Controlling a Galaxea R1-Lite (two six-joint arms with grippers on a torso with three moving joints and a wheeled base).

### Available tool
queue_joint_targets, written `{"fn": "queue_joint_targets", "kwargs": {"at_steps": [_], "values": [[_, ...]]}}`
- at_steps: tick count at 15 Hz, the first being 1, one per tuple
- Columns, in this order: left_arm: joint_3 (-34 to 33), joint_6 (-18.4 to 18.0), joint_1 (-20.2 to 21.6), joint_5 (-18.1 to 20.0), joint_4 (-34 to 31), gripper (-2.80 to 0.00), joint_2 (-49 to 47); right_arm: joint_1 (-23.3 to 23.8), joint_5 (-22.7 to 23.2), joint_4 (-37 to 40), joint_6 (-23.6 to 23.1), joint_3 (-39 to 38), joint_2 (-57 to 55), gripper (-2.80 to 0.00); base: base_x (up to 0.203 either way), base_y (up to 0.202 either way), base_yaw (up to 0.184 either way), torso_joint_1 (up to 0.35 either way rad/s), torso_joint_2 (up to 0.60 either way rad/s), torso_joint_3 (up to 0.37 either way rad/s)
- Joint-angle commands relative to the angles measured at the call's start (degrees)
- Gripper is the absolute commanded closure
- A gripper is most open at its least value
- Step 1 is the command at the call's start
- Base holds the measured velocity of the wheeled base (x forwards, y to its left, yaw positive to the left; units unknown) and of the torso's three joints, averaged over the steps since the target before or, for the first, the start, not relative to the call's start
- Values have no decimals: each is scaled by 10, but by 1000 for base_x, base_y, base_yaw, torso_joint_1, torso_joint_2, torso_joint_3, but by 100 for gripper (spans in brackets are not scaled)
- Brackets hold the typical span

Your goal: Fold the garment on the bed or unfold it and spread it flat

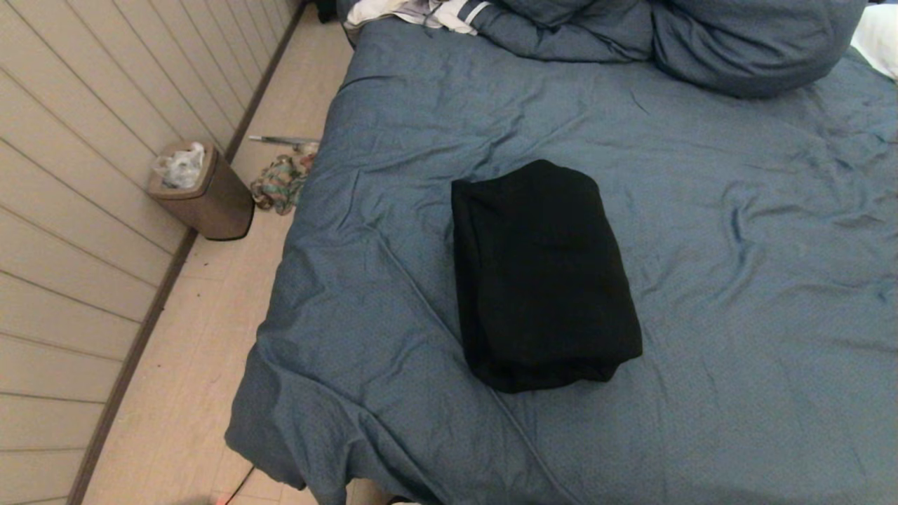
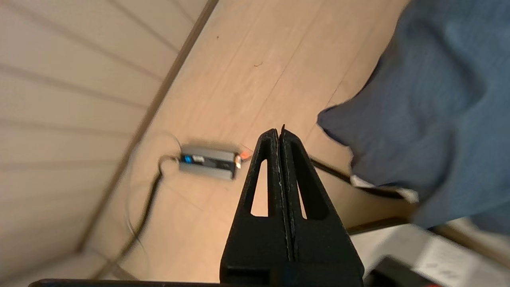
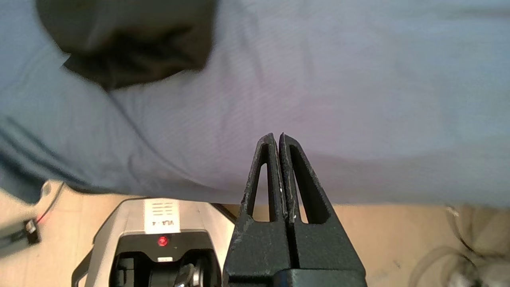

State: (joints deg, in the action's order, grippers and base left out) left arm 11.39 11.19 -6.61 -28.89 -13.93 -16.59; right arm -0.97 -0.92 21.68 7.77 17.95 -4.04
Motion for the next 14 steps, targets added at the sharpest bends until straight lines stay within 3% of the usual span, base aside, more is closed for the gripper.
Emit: {"fn": "queue_joint_targets", "kwargs": {"at_steps": [1, 2, 3, 4, 5, 6, 7, 9, 11, 13, 14], "values": [[-80, -44, 3, 23, 186, 0, 7, 3, 15, -46, -4, -73, 46, 0, 0, 0, 0, 0, 0, 0], [-95, -63, 3, 57, 249, 0, 7, 3, 26, -88, -12, -104, 46, 0, 0, 0, 0, 0, 0, 0], [-103, -99, 3, 115, 269, 0, 8, 3, 49, -137, -20, -125, 47, 0, 0, 0, 0, 0, 0, 0], [-109, -137, 3, 187, 257, 0, 7, 3, 68, -156, -22, -138, 47, 0, 0, 0, 0, 0, 0, 0], [-112, -152, 4, 246, 249, 0, 7, 3, 66, -160, -21, -140, 47, 0, 0, 0, 0, 0, 0, 0], [-113, -155, 4, 294, 245, 0, 8, 3, 56, -160, -20, -143, 47, 0, 0, 0, 0, 0, 0, 0], [-114, -162, 4, 317, 243, 0, 8, 3, 31, -165, -29, -146, 47, 0, 0, 0, 0, 0, 0, 0], [-107, -161, 4, 281, 211, 0, 8, 4, 9, -186, -79, -165, 47, 0, 0, 0, 0, 0, 0, 0], [-102, -157, 4, 189, 198, 0, 8, 4, 8, -189, -79, -165, 47, 0, 0, 0, 0, 0, 0, 0], [-113, -155, 4, 134, 242, 0, 9, 4, 8, -190, -79, -165, 46, 0, 0, 0, 0, 0, 0, 0], [-110, -156, 4, 111, 231, 0, 9, 4, 8, -189, -79, -165, 46, 0, 0, 0, 0, 0, 0, 0]]}}
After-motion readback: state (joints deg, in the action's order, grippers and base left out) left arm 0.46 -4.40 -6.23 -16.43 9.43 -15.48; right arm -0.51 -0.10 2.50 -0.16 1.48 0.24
